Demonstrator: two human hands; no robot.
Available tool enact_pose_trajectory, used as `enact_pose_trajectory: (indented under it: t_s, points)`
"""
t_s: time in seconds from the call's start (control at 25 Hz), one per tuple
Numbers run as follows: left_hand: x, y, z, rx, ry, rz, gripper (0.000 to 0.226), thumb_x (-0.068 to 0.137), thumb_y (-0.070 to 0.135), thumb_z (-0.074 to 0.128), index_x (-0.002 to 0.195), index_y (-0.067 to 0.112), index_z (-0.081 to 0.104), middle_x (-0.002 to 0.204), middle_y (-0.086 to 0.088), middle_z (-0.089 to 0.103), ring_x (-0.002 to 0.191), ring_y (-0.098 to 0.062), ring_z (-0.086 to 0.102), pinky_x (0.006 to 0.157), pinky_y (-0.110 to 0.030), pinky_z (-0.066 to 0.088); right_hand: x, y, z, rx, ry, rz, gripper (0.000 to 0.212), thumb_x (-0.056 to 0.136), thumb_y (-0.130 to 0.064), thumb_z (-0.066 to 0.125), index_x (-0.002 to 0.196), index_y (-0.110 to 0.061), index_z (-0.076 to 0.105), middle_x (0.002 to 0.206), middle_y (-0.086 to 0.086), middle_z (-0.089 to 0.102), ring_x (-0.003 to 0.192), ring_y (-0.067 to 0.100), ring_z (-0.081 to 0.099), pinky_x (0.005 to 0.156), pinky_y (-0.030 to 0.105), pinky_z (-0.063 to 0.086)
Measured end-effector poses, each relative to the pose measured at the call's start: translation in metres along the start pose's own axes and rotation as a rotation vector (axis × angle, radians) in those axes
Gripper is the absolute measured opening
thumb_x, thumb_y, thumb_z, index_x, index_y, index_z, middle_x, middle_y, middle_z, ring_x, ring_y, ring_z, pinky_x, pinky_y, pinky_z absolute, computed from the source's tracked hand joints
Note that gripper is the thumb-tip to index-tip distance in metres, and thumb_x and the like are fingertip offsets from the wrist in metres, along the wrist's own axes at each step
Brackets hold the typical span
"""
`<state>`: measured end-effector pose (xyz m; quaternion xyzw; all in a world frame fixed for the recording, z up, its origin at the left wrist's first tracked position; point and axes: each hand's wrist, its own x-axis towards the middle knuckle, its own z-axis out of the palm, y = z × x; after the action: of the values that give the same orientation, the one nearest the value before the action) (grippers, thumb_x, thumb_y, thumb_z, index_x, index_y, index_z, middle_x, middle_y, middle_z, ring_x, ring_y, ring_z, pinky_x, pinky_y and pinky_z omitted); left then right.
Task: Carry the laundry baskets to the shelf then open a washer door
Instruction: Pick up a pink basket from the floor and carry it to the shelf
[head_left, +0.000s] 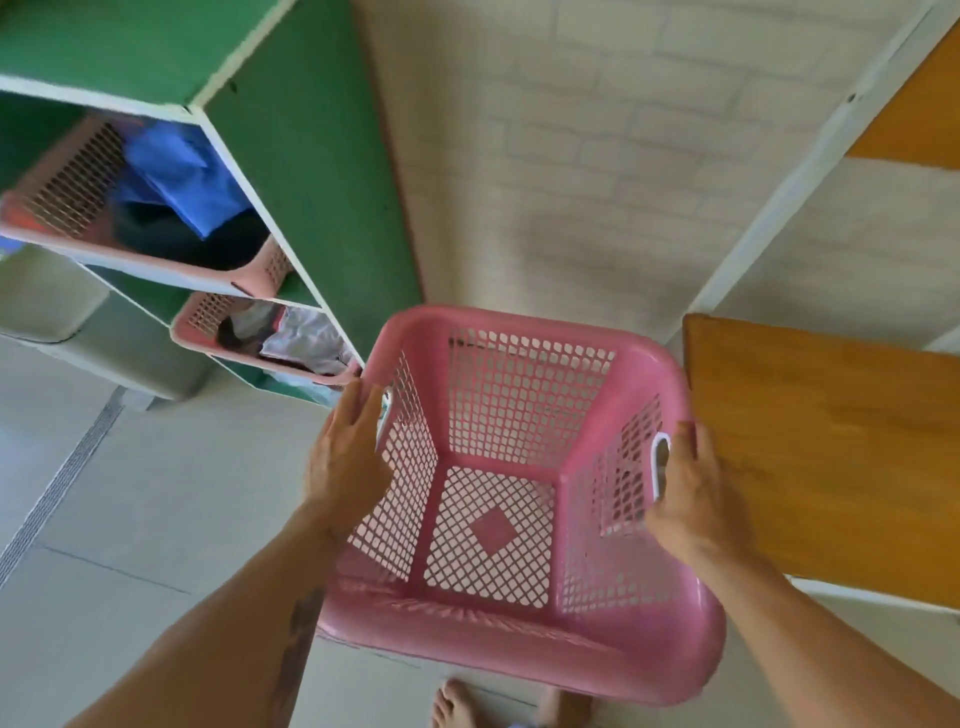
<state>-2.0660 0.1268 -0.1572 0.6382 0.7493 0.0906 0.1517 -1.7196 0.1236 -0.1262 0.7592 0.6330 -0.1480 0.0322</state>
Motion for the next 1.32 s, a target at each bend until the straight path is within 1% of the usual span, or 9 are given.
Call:
enact_pose_trajectory:
  t_s: [0.28, 0.36, 0.48, 0.64, 0.8, 0.88, 1.0, 1.2, 1.32]
  points:
    - [0.036, -0.026, 0.082, -0.024, 0.103, 0.027, 0.097, 0.068, -0.019, 0.050, 0.152, 0.022, 0.027, 0.163, -0.003, 0.017, 0.146, -0.028, 0.028, 0.094, -0.045, 0.050, 0.058, 0.002, 0.071, -0.029, 0.013, -0.007, 0.111, 0.059, -0.005, 0.084, 0.148, -0.007, 0.017, 0.150, 0.017, 0.021, 0.122, 0.042, 0.046, 0.082, 0.045, 0.055]
    - [0.048, -0.028, 0.085, -0.037, 0.070, -0.009, 0.095, 0.068, -0.019, 0.050, 0.151, 0.023, 0.030, 0.162, -0.003, 0.020, 0.143, -0.029, 0.032, 0.090, -0.043, 0.052, 0.069, 0.003, 0.080, -0.036, -0.026, -0.028, 0.113, 0.057, -0.008, 0.086, 0.147, -0.011, 0.018, 0.149, 0.016, 0.020, 0.124, 0.041, 0.044, 0.086, 0.048, 0.056]
    - [0.070, -0.023, 0.075, -0.042, -0.011, -0.031, 0.091, 0.064, -0.016, 0.052, 0.144, 0.025, 0.037, 0.142, 0.001, 0.039, 0.111, -0.032, 0.056, 0.070, -0.038, 0.057, 0.081, 0.003, 0.076, -0.006, -0.081, -0.044, 0.095, 0.066, -0.012, 0.080, 0.143, -0.014, 0.024, 0.149, 0.014, 0.021, 0.125, 0.039, 0.045, 0.090, 0.048, 0.054]
    - [0.079, -0.011, 0.047, 0.044, -0.174, -0.109, 0.081, 0.063, -0.001, 0.058, 0.137, 0.026, 0.042, 0.106, 0.007, 0.047, 0.087, -0.017, 0.056, 0.059, -0.026, 0.049, 0.072, 0.002, 0.047, 0.084, -0.154, -0.078, 0.068, 0.084, -0.023, 0.065, 0.142, -0.019, 0.030, 0.147, 0.007, 0.029, 0.128, 0.033, 0.045, 0.097, 0.042, 0.048]
    - [0.057, 0.025, -0.014, 0.094, -0.217, -0.120, 0.046, 0.072, 0.009, 0.056, 0.115, 0.025, 0.058, 0.097, 0.005, 0.056, 0.083, -0.013, 0.057, 0.060, -0.025, 0.048, 0.030, -0.001, -0.027, 0.233, -0.227, -0.135, 0.059, 0.088, -0.020, 0.057, 0.143, -0.021, 0.034, 0.129, -0.001, 0.045, 0.121, 0.022, 0.050, 0.094, 0.031, 0.046]
    - [0.040, 0.055, -0.060, 0.045, -0.233, -0.118, 0.033, 0.077, 0.009, 0.053, 0.105, 0.024, 0.061, 0.101, 0.003, 0.060, 0.083, -0.015, 0.060, 0.066, -0.031, 0.056, 0.001, 0.002, -0.074, 0.237, -0.259, -0.119, 0.062, 0.092, -0.022, 0.054, 0.148, -0.021, 0.029, 0.140, 0.002, 0.041, 0.134, 0.025, 0.041, 0.106, 0.036, 0.040]
    - [0.012, 0.100, -0.129, -0.014, -0.238, -0.022, 0.034, 0.080, 0.008, 0.051, 0.109, 0.021, 0.064, 0.109, -0.001, 0.066, 0.074, -0.013, 0.061, 0.064, -0.030, 0.057, -0.047, 0.013, -0.134, 0.209, -0.254, -0.071, 0.061, 0.094, -0.028, 0.051, 0.149, -0.016, 0.028, 0.154, 0.003, 0.030, 0.141, 0.025, 0.032, 0.114, 0.039, 0.033]
    - [-0.033, 0.155, -0.218, -0.138, -0.295, 0.212, 0.036, 0.086, 0.005, 0.050, 0.114, 0.018, 0.067, 0.104, -0.001, 0.072, 0.080, -0.013, 0.070, 0.065, -0.027, 0.061, -0.140, 0.023, -0.215, 0.239, -0.118, -0.019, 0.062, 0.095, -0.031, 0.048, 0.151, -0.016, 0.025, 0.158, 0.002, 0.026, 0.143, 0.024, 0.027, 0.114, 0.037, 0.031]
    - [-0.062, 0.188, -0.254, -0.150, -0.311, 0.380, 0.049, 0.082, 0.004, 0.050, 0.129, 0.016, 0.060, 0.122, -0.005, 0.068, 0.103, -0.019, 0.066, 0.091, -0.032, 0.055, -0.201, 0.037, -0.239, 0.277, -0.014, 0.087, 0.066, 0.094, -0.033, 0.048, 0.153, -0.017, 0.023, 0.161, 0.002, 0.020, 0.146, 0.024, 0.022, 0.116, 0.040, 0.028]
